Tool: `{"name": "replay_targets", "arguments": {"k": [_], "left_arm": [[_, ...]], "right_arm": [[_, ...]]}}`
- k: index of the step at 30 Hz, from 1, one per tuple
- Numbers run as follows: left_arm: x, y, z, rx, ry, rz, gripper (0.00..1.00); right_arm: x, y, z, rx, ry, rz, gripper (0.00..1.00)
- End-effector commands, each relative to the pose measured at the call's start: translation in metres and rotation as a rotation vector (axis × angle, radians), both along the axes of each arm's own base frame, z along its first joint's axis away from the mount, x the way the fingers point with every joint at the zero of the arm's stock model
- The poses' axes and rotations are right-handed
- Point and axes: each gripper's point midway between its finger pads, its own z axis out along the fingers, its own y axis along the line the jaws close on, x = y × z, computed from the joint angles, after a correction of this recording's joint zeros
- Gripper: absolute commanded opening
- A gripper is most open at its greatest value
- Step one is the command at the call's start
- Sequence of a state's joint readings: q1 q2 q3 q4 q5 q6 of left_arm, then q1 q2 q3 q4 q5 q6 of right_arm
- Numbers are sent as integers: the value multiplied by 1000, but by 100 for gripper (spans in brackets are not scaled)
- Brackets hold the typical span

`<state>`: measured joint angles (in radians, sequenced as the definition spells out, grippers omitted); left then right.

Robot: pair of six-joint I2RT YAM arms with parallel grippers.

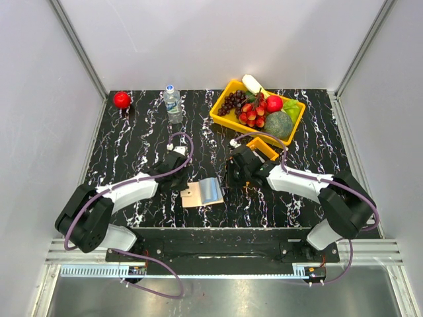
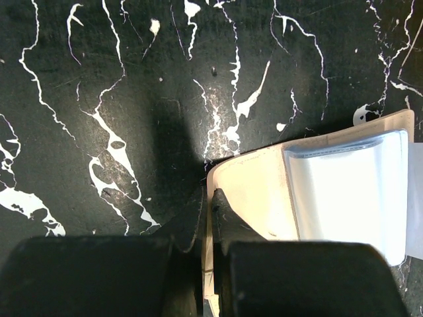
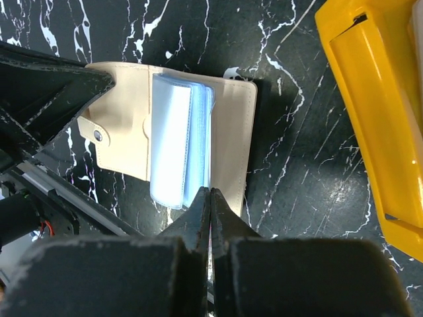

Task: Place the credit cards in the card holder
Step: Turn over the card slot in the card holder.

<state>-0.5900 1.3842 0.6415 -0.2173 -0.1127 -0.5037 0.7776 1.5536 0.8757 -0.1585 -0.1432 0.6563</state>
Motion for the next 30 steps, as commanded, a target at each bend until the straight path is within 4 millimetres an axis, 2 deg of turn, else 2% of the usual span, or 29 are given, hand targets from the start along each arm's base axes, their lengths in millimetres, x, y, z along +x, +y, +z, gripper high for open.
{"name": "replay_targets", "arguments": {"k": [1, 9, 18, 24, 28, 30], "left_arm": [[16, -16, 17, -59, -49, -13, 0], [21, -23, 23, -89, -59, -19, 0], [23, -28, 25, -107, -60, -27, 0], [23, -29, 27, -122, -64, -24, 0], [24, -30, 30, -129, -70, -25, 0], [24, -30, 32, -133, -71, -27, 0]], "right_arm": [[3, 15, 27, 97, -36, 39, 0], [4, 30, 54, 181, -73, 87, 0], [7, 39, 52, 190, -53, 97, 0], [9, 37, 39, 147, -23, 85, 0], [9, 31, 30, 118, -12, 59, 0], [14, 23, 26, 75, -23, 15, 0]]}}
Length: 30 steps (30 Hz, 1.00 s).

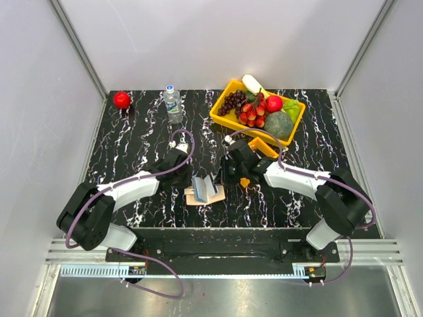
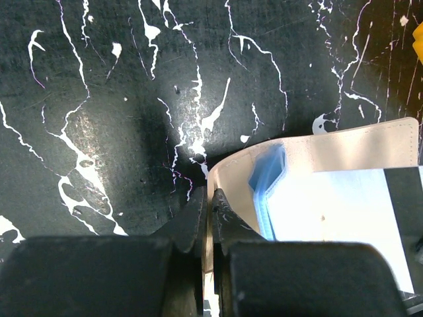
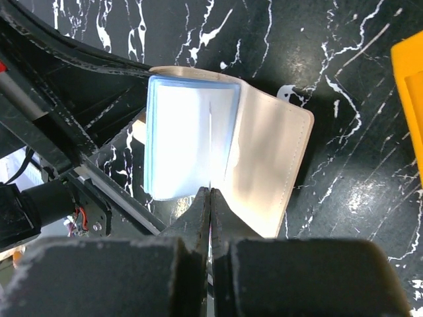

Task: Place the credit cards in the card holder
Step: Turn over the card slot in the card holder.

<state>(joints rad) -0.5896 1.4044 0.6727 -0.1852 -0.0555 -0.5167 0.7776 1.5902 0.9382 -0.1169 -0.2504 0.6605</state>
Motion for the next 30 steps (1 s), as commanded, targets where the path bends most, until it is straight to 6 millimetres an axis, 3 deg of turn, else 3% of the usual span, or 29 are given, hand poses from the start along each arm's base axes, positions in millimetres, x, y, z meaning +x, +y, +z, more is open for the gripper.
{"name": "replay_targets", "arguments": {"k": [1, 4, 13, 24, 30], "left_arm": [[16, -13, 24, -65, -67, -3, 0], [15, -12, 30, -70, -78, -8, 0], [14, -17, 42, -99, -87, -26, 0], [13, -17, 37, -94, -70, -22, 0], [14, -15, 37, -87, -72, -16, 0]], "right_arm": [[13, -11, 5, -52, -35, -82, 0], [18, -20, 16, -61, -88, -113, 0], [21, -11, 60, 32, -162, -108, 0], [15, 6, 66, -3, -230, -186, 0], [18, -1, 78, -5, -286, -231, 0]]}}
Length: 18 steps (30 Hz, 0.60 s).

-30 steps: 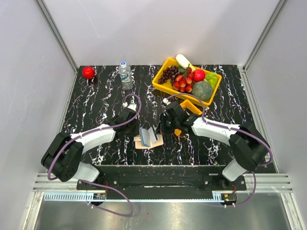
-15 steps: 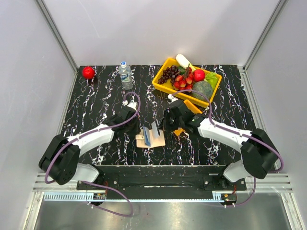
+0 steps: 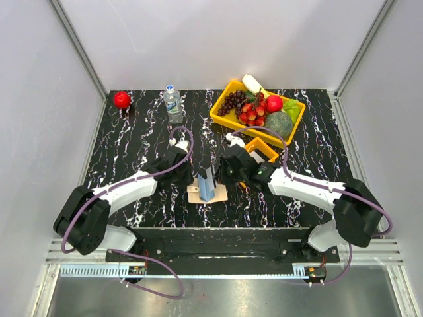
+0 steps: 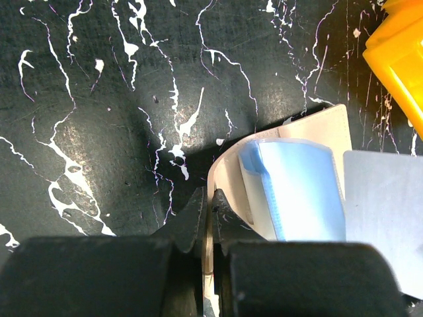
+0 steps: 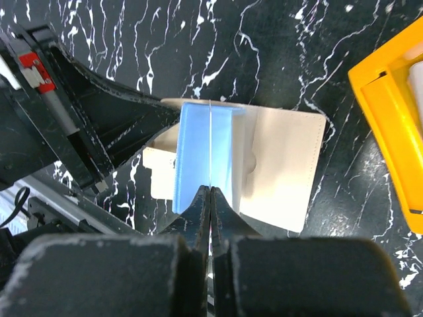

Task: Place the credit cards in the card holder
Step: Turn over the card slot in the card holder.

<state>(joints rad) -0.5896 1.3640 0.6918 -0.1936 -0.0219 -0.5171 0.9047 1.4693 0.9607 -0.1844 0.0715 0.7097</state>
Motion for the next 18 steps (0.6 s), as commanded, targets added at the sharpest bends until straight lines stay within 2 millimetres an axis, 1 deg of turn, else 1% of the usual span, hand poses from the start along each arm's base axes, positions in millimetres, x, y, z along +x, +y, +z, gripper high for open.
{"name": "replay_targets", "arguments": {"k": [1, 3, 8, 9, 11, 15, 17, 18], "left_arm": [[11, -6, 18, -36, -42, 7, 0], [11, -7, 18, -35, -44, 6, 0], [12, -7, 17, -30, -43, 6, 0], [12, -5, 15, -27, -40, 9, 0], [13, -5, 16, -31, -43, 17, 0], [13, -5, 16, -63, -41, 29, 1], [15, -1, 15, -71, -41, 49, 11], [13, -4, 16, -95, -35, 39, 18]], "right_arm": [[17, 0, 41, 52, -115, -71, 0], [16, 2, 39, 50, -100, -58, 0], [8, 19, 13, 30, -23, 24, 0], [6, 22, 3, 15, 3, 37, 0], [3, 28, -8, 8, 39, 65, 0], [-1, 36, -15, 32, 64, 94, 0], [-3, 40, -17, 41, 71, 111, 0], [-4, 42, -18, 43, 76, 121, 0]]}}
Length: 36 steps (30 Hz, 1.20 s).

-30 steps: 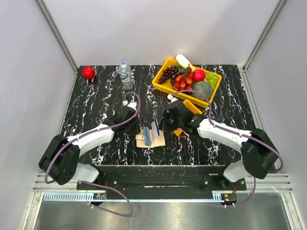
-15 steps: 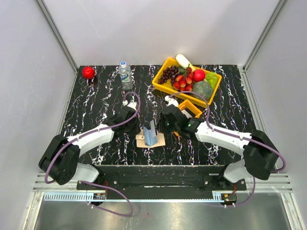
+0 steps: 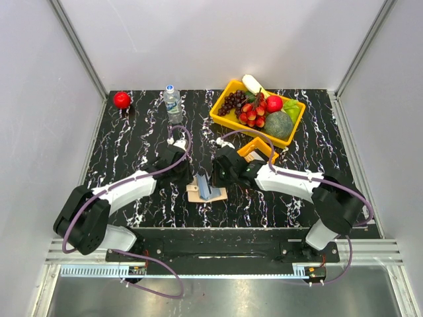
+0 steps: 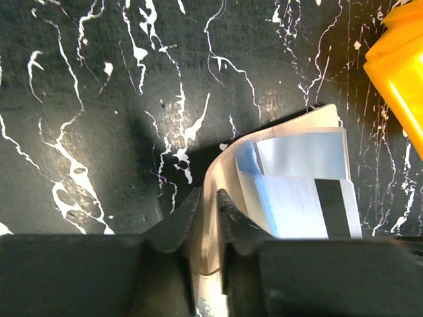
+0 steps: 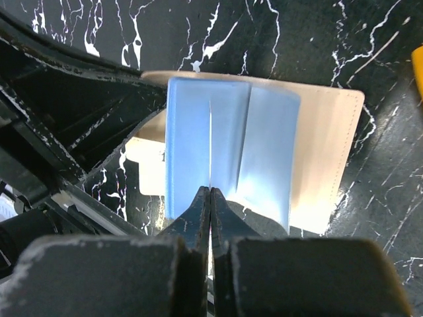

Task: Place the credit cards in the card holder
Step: Turn over the card slot in the card holder.

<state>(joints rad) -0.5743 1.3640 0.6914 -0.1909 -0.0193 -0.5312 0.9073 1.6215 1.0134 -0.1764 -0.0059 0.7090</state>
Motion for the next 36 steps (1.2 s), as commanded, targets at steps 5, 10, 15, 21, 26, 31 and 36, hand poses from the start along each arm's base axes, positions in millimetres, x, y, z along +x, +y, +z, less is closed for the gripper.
{"name": "replay_targets", "arguments": {"k": [5, 10, 15, 21, 26, 31, 36], "left_arm": [[10, 1, 15, -114, -40, 43, 43], [12, 10, 14, -128, -32, 62, 45], [12, 31, 16, -127, -38, 132, 53], [6, 30, 26, -221, -68, 146, 64], [-4, 12, 13, -304, -29, 95, 64], [-12, 6, -6, -253, 16, 92, 56], [-17, 18, -27, -156, 73, 141, 35]], "right_arm": [[-3, 27, 15, 102, 3, 77, 0], [-4, 32, 6, 94, 24, 89, 0], [-4, 36, -10, 74, 60, 89, 0], [-1, 34, -16, 57, 59, 71, 0], [2, 30, -15, 52, 47, 55, 0], [7, 23, -10, 57, 35, 30, 0], [13, 15, 0, 80, 11, 13, 0]]}}
